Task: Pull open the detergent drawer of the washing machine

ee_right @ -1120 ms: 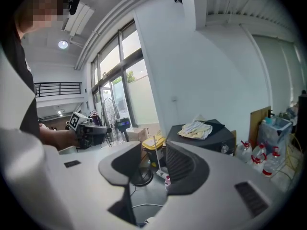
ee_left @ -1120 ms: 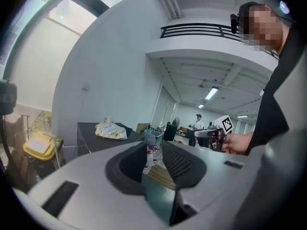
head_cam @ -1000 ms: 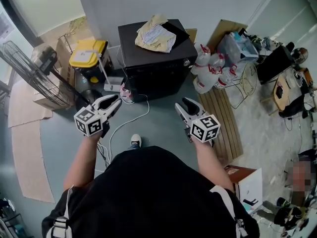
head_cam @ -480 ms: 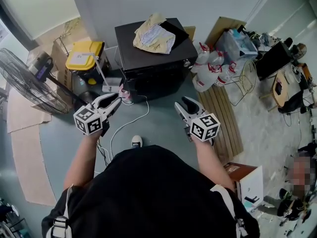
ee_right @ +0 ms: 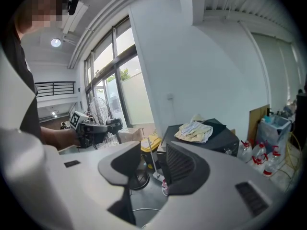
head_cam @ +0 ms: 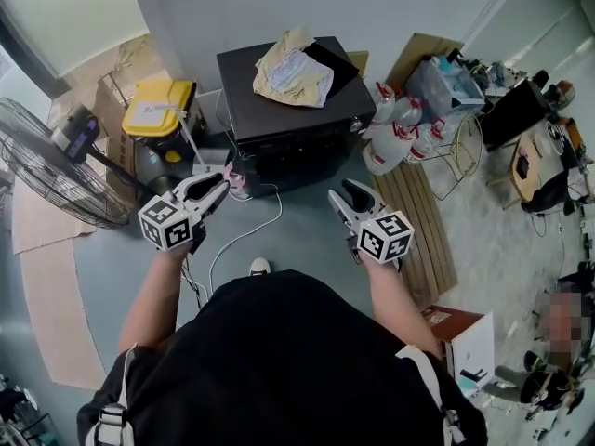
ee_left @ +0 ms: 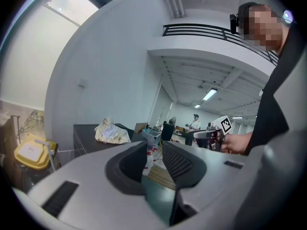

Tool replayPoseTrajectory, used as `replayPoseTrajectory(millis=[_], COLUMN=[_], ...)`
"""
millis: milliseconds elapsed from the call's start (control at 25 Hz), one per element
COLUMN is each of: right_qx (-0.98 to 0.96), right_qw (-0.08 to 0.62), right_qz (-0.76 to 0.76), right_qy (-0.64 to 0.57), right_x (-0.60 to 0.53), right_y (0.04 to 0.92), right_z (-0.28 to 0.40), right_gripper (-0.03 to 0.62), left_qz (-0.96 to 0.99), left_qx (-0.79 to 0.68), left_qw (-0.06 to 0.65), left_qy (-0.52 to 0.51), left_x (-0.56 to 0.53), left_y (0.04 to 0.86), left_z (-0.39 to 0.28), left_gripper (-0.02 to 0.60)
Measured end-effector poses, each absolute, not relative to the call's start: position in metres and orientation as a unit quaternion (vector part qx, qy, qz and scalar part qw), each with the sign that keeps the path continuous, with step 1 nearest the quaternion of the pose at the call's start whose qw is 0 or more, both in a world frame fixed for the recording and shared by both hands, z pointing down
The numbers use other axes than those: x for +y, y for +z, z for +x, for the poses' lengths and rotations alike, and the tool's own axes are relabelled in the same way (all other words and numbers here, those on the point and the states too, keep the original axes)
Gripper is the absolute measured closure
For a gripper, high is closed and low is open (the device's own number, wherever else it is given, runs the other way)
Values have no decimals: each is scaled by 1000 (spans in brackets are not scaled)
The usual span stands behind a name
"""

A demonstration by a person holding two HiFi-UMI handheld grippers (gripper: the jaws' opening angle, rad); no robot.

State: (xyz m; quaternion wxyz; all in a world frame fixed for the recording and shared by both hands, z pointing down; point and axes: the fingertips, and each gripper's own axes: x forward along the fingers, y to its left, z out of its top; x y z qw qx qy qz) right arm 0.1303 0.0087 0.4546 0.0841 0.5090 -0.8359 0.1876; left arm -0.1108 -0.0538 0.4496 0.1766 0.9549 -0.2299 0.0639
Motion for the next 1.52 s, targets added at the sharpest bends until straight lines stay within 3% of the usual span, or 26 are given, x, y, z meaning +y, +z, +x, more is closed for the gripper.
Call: replayPoseTrajectory(millis=[1520], right_qx=[-822], right_qw=[99], right_qz=[528], right_qy=[189], right_x=[-50], right_y=[453], right_z=[63], right_gripper=[425], left_qz=[966], left_qx=[-189], left_qw=[170], left_qy=[54], left_x=[-122], left_y=[455], left_z=[-164], left_gripper=[475])
